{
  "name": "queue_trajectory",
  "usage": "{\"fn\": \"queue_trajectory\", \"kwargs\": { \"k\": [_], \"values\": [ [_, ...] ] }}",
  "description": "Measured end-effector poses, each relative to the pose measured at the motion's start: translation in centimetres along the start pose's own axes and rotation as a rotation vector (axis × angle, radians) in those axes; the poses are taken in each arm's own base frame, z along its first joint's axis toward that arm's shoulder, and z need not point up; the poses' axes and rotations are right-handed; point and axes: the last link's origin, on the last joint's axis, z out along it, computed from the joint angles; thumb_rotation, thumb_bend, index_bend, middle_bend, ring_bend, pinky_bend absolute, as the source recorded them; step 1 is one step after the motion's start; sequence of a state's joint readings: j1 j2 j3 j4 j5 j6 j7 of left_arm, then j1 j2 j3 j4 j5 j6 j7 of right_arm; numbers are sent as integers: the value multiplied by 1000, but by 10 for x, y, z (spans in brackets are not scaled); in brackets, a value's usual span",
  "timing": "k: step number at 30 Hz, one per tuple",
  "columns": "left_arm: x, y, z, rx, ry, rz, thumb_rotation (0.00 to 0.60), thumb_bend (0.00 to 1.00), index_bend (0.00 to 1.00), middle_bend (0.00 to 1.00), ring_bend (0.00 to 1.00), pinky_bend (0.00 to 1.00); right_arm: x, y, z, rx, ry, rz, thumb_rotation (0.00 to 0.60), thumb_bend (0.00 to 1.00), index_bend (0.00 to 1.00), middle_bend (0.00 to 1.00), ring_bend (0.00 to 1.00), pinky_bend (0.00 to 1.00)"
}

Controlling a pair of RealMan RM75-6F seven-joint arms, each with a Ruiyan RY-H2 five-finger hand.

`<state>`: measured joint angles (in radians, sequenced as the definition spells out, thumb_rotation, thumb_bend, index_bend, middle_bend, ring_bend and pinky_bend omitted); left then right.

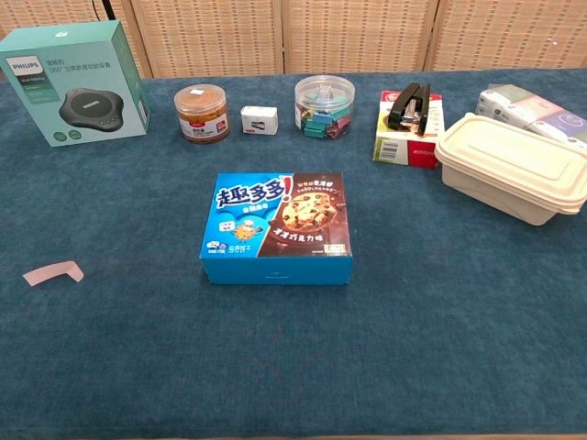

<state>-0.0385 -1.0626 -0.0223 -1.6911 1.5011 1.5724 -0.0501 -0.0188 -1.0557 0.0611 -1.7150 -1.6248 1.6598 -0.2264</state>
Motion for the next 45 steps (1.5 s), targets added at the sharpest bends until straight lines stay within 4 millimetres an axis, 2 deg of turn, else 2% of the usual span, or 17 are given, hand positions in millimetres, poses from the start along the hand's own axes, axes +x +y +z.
{"fn": "queue_trajectory", "kwargs": {
  "k": [8,10,12,15,25,34,45],
  "values": [
    [-1,1,0,-9,-18,2,600,50,2,0,0,0,0,0,0,2,-8,13,600,0,16,0,0,0],
    [-3,2,1,-19,-30,1,600,50,48,0,0,0,0,0,0,2,-10,18,600,0,16,0,0,0],
    [-8,5,6,-41,-47,2,600,50,147,0,0,0,0,-1,-1,5,-14,26,600,0,16,0,0,0],
    [-21,10,16,-69,-79,4,600,53,218,0,0,0,0,-1,-1,9,-18,34,600,0,16,0,0,0],
    [-83,30,47,-123,-207,4,600,117,311,0,0,0,1,1,0,7,-27,57,600,0,18,0,0,0],
    [-119,47,47,-70,-267,21,600,192,346,0,0,0,0,1,2,19,-42,72,600,0,33,0,0,0],
    [-142,73,49,-47,-284,10,600,205,405,0,0,0,4,5,3,11,-40,93,600,0,52,0,0,0]
  ]
}}
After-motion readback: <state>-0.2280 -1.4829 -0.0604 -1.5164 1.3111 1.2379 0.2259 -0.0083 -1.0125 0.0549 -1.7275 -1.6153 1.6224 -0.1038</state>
